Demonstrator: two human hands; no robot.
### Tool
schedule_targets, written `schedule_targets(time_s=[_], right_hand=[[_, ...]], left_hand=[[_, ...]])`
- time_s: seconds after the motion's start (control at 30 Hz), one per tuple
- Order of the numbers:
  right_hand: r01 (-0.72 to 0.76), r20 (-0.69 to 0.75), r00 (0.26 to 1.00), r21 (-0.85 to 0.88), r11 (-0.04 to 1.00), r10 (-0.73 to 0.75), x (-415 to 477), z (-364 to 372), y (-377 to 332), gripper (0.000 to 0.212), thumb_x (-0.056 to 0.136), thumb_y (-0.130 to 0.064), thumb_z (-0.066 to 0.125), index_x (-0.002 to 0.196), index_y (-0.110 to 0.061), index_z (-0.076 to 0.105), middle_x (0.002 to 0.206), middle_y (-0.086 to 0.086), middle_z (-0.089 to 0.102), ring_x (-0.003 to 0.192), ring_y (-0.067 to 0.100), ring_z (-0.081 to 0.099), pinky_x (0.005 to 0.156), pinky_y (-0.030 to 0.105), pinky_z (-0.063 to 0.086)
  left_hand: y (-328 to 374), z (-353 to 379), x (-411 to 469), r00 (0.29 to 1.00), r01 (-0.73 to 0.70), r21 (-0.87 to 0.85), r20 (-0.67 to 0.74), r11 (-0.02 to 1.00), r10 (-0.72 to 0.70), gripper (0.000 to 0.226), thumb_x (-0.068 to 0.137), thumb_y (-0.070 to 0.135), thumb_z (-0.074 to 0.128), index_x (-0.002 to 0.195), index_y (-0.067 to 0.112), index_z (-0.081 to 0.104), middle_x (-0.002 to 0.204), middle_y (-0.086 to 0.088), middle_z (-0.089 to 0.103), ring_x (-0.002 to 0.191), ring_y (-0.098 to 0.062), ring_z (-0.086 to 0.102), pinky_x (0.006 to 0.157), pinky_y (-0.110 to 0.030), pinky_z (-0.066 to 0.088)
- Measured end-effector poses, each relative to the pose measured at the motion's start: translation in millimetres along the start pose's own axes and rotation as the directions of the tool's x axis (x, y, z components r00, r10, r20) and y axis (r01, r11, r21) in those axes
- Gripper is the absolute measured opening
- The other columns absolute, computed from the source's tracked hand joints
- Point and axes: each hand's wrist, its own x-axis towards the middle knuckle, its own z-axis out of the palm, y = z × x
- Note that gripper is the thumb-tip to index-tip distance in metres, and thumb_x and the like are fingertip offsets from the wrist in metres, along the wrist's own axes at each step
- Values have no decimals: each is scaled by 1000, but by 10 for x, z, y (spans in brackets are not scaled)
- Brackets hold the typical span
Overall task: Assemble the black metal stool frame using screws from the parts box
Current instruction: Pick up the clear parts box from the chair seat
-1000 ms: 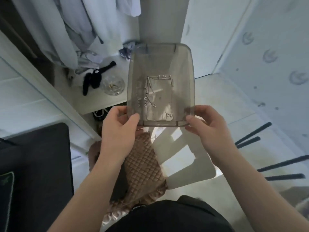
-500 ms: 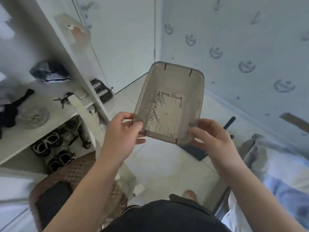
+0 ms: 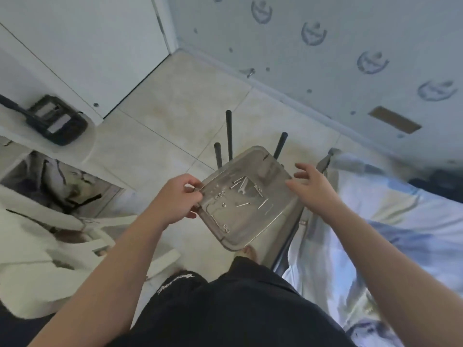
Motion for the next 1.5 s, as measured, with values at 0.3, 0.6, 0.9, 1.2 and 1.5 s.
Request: schedule_targets(time_s=[0.3,0.6,0.9,1.2,1.5], right_hand=[[-198,81,975,-94,976,206,208,198,630,8,84,-10,68,80,-15,73,71,4,73,78,34,69,74,41,57],[-529,88,847,228,817,524,174,876,1245,19,84,-1,76,91,4,60,79,21,62,54,21,64,51,31,56],[-708,165,703,251,660,692,876,2016,2276,13,89,6,56,94,-6,60,88,16,57,75,26,57,65,40,57],[-711,87,703,103,695,706,2384,3128,4073,22,88,9,52,87,-8,66,107,26,70,97,41,71,82,57,60],[-688,65,721,192,700,690,3307,3706,4847,24,95,10,53,104,-12,59,83,11,59,82,27,59,57,32,54]], left_hand=[[-125,258,580,990,87,-48,114,995,-81,22,81,17,67,95,34,71,83,8,74,69,-12,71,70,-33,60],[-852,713,943,956,279,-135,135,951,-261,13,96,14,61,103,24,65,94,2,68,75,-10,64,68,-28,53],[-2146,1315,2022,950,308,152,4,939,-312,26,89,-2,53,104,19,55,87,0,60,67,-16,58,54,-24,45],[-3844,2180,3748,949,182,552,120,814,-293,13,92,10,54,100,12,63,100,-5,63,87,-24,59,68,-30,43],[-4637,2632,4682,972,81,581,134,810,-193,19,98,13,50,114,13,59,107,-6,64,98,-28,61,88,-41,52]])
